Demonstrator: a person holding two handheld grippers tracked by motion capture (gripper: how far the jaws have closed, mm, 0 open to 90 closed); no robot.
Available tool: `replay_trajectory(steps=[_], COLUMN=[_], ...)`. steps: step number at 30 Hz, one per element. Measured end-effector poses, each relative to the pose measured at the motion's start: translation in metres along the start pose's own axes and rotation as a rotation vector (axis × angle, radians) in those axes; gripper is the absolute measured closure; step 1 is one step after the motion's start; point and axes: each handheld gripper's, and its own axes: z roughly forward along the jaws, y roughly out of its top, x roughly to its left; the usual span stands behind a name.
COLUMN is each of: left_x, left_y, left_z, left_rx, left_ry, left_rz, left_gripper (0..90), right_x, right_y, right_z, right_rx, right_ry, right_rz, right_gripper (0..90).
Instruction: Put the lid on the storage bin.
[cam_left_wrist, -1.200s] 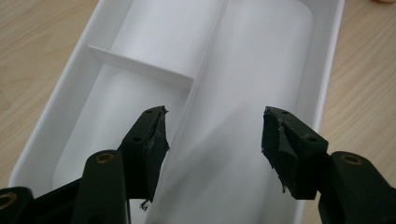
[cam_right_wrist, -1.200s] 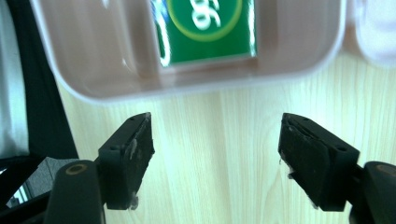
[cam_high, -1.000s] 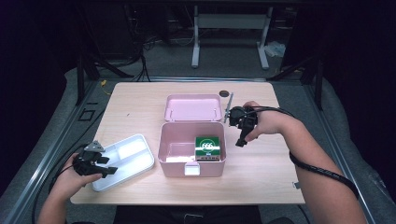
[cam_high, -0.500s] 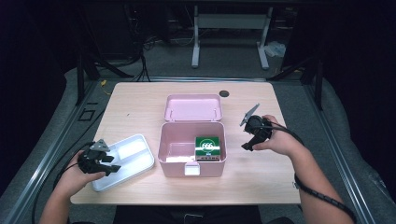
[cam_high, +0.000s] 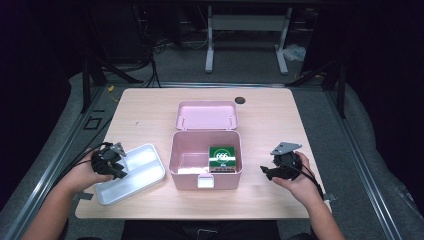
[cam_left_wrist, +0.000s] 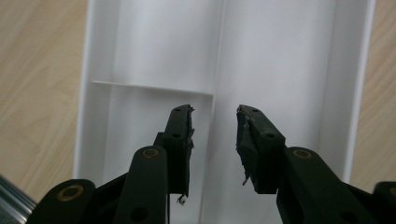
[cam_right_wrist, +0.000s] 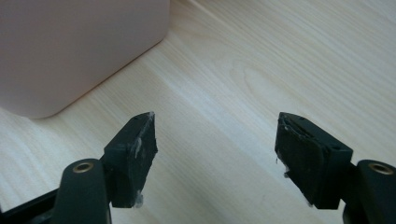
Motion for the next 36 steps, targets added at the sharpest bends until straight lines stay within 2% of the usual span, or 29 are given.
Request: replay_trajectory(steps=[1,2,3,4,6,9,11,13,18,22,27,32,35,36], left_x=[0.001,0.001,0.001,0.002,0.004,0.007,0.010,0.014,0.016,0.017,0.019,0.020,0.021,0.022], left_y=[0.003,0.007,0.011,0.014,0.021,0.029,0.031,0.032,0.033,0.030,0.031,0.036,0.039,0.040], left_z=[0.003,0.008,0.011,0.013,0.016,0.019,0.019,0.020,0.025,0.030,0.030,0.031,0.029,0.027], left_rx=[0.027,0.078,0.117,0.139,0.184,0.231,0.233,0.213,0.197,0.185,0.190,0.229,0.244,0.232], left_ry=[-0.017,-0.032,-0.031,-0.031,-0.026,-0.042,-0.075,-0.104,-0.118,-0.130,-0.144,-0.158,-0.153,-0.148], left_rz=[0.011,0.022,0.045,0.049,0.059,0.057,0.041,0.009,-0.016,-0.041,-0.038,-0.020,-0.013,-0.021], left_gripper=[67.6,69.1,71.0,73.4,77.5,81.8,84.3,88.0,87.8,86.2,86.7,87.0,87.6,88.3], right_x=[0.001,0.001,0.002,0.003,0.004,0.005,0.007,0.009,0.011,0.009,0.009,0.009,0.009,0.008], right_y=[-0.003,-0.006,-0.010,-0.012,-0.014,-0.015,-0.015,-0.016,-0.017,-0.018,-0.019,-0.020,-0.021,-0.021], right_z=[0.000,0.000,0.001,0.003,0.004,0.006,0.007,0.009,0.014,0.014,0.015,0.017,0.017,0.017], right_rx=[-0.012,-0.016,-0.026,-0.033,-0.032,-0.035,-0.046,-0.050,-0.058,-0.057,-0.058,-0.049,-0.043,-0.039], right_ry=[0.005,0.001,0.014,0.033,0.054,0.048,0.057,0.066,0.065,0.087,0.082,0.086,0.081,0.093], right_rz=[0.018,0.030,0.061,0.085,0.100,0.098,0.115,0.125,0.146,0.162,0.172,0.170,0.173,0.174], right_gripper=[28.8,28.8,28.8,28.8,29.3,29.4,29.5,30.2,31.2,31.4,31.5,31.6,31.7,31.8])
